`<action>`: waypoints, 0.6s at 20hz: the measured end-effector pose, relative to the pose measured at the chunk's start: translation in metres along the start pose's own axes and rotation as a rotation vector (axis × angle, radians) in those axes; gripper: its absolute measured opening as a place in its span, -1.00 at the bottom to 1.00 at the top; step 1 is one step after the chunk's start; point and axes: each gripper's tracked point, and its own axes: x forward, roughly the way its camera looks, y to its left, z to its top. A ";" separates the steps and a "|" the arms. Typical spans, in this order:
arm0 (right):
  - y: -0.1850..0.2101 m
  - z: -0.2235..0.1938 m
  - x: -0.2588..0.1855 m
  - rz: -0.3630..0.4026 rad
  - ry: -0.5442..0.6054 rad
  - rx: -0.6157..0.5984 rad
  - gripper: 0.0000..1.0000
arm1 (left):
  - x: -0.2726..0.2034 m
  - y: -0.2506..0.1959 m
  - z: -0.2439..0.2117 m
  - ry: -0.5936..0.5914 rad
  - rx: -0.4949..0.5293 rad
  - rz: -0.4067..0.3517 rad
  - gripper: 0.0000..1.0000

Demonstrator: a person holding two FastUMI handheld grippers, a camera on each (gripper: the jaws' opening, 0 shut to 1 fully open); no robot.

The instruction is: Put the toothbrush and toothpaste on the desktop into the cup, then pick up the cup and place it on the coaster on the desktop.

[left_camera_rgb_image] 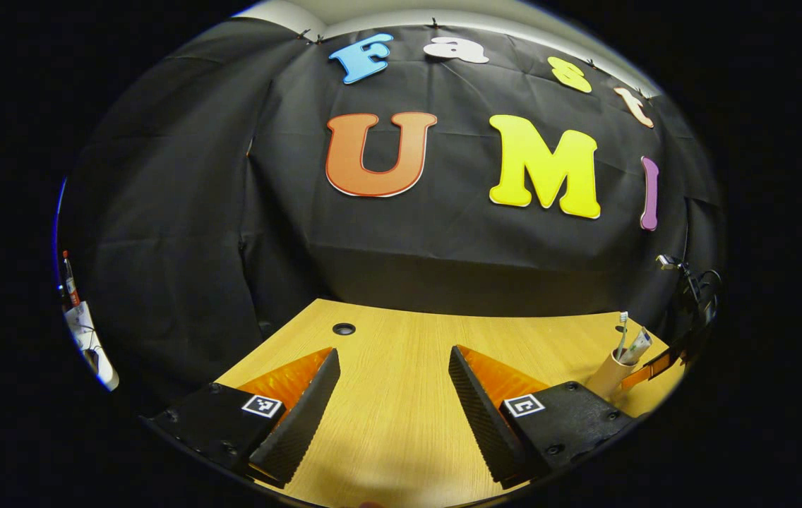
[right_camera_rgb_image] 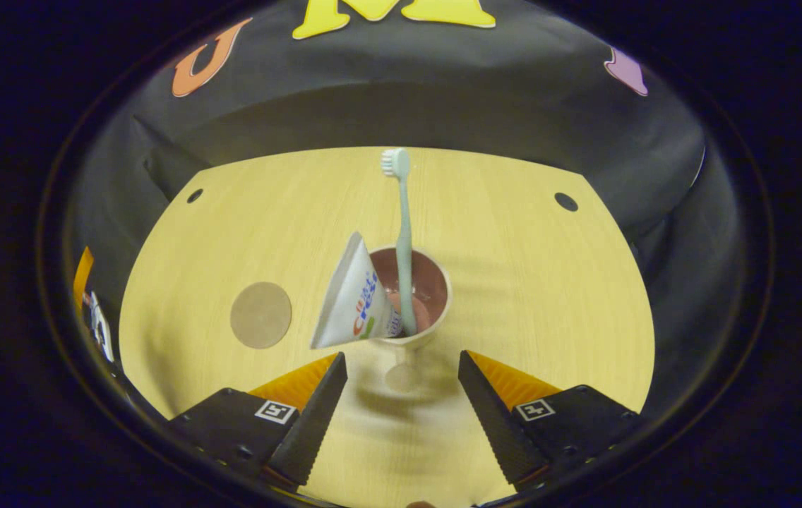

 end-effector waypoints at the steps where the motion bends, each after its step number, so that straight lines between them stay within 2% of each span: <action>1: -0.001 -0.001 0.005 -0.010 0.013 -0.003 0.95 | 0.001 0.004 -0.002 0.003 -0.002 0.003 0.96; 4: 0.000 0.001 0.017 -0.019 0.053 0.009 0.93 | 0.004 0.009 -0.004 0.004 -0.005 0.011 0.96; 8: 0.004 0.001 0.031 0.005 0.101 0.031 0.92 | 0.006 0.015 -0.005 0.007 -0.007 0.020 0.96; 9: 0.007 0.001 0.034 0.012 0.112 0.031 0.73 | 0.006 0.016 -0.006 0.010 -0.009 0.023 0.96; 11: 0.008 0.000 0.039 0.004 0.132 0.022 0.48 | 0.006 0.018 -0.006 0.012 -0.012 0.030 0.96; 12: 0.007 -0.003 0.040 0.006 0.141 0.017 0.43 | 0.006 0.020 -0.007 0.014 -0.012 0.033 0.96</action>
